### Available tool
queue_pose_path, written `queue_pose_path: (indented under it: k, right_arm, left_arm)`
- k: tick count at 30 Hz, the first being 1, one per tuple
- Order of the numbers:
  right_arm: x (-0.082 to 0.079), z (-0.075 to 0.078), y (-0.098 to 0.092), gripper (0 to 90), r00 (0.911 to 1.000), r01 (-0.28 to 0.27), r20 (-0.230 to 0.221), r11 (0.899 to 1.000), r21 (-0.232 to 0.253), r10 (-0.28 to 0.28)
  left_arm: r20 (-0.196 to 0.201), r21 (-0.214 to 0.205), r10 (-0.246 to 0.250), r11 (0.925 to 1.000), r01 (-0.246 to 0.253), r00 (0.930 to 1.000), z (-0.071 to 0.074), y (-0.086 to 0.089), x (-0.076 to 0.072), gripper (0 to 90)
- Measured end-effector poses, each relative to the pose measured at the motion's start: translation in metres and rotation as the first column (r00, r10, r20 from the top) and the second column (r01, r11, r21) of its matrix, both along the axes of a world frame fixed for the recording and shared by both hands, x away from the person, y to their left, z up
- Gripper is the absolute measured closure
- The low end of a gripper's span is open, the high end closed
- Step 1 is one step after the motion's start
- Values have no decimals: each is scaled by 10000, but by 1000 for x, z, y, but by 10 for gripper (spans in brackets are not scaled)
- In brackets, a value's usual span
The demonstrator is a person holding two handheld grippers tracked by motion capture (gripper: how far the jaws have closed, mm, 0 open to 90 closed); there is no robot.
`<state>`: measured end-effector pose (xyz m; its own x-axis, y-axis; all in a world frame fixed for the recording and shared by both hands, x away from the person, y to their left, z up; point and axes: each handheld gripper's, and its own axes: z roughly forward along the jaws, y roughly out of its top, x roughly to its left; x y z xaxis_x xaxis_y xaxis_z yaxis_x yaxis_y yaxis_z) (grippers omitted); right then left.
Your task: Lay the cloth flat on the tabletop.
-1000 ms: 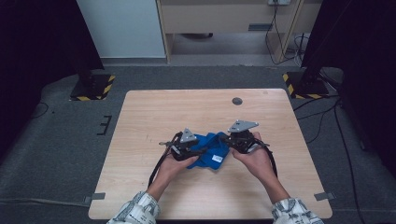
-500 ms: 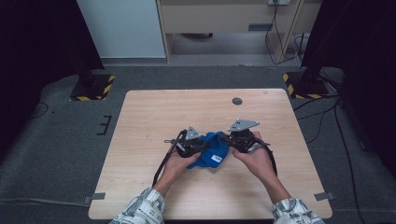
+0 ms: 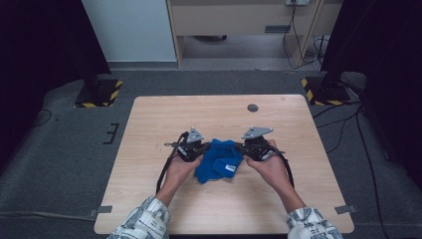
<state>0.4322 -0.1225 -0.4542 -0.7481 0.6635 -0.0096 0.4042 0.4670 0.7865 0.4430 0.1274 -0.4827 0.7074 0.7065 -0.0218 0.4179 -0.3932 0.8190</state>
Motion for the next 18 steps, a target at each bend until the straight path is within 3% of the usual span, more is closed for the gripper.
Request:
queue_pose_path:
  k: [5, 6, 7, 9, 10, 14, 17, 18]
  right_arm:
    - [4, -10, 18, 842, 9998, -108, -190, 9998, -137, 105]
    - [4, -12, 21, 800, 9997, -137, -185, 9998, -147, 135]
    - [2, -14, 26, 662, 9997, -69, -221, 9997, -213, 64]
    - [-2, -15, 27, 562, 9998, 32, -204, 9997, -255, -37]
    - [-2, -15, 27, 562, 9998, 32, -204, 9997, -255, -37]
    - [-12, -17, 21, 403, 9996, 276, -77, 9992, -292, -278]
    - [-17, -21, 13, 378, 9987, 432, -256, 9988, -220, -438]
    - [-21, -24, 8, 419, 9980, 490, -378, 9986, -209, -498]
  left_arm:
    - [-208, 106, 282, 9996, -279, 9994, 0, 18, 0, 886]
    - [-241, 83, 362, 9993, -360, 9991, 0, 22, 0, 886]
    - [-282, 80, 459, 9989, -457, 9985, -1, 25, 0, 886]
    - [-381, 141, 622, 9980, -617, 9973, -2, 31, 2, 885]
    - [-381, 141, 622, 9980, -617, 9973, -2, 31, 2, 886]
    - [-460, 62, 752, 9972, -750, 9961, -2, 34, 3, 885]
    - [-481, 85, 741, 9972, -738, 9961, -2, 33, 3, 885]
    - [-496, 66, 723, 9974, -720, 9962, -3, 32, 3, 885]
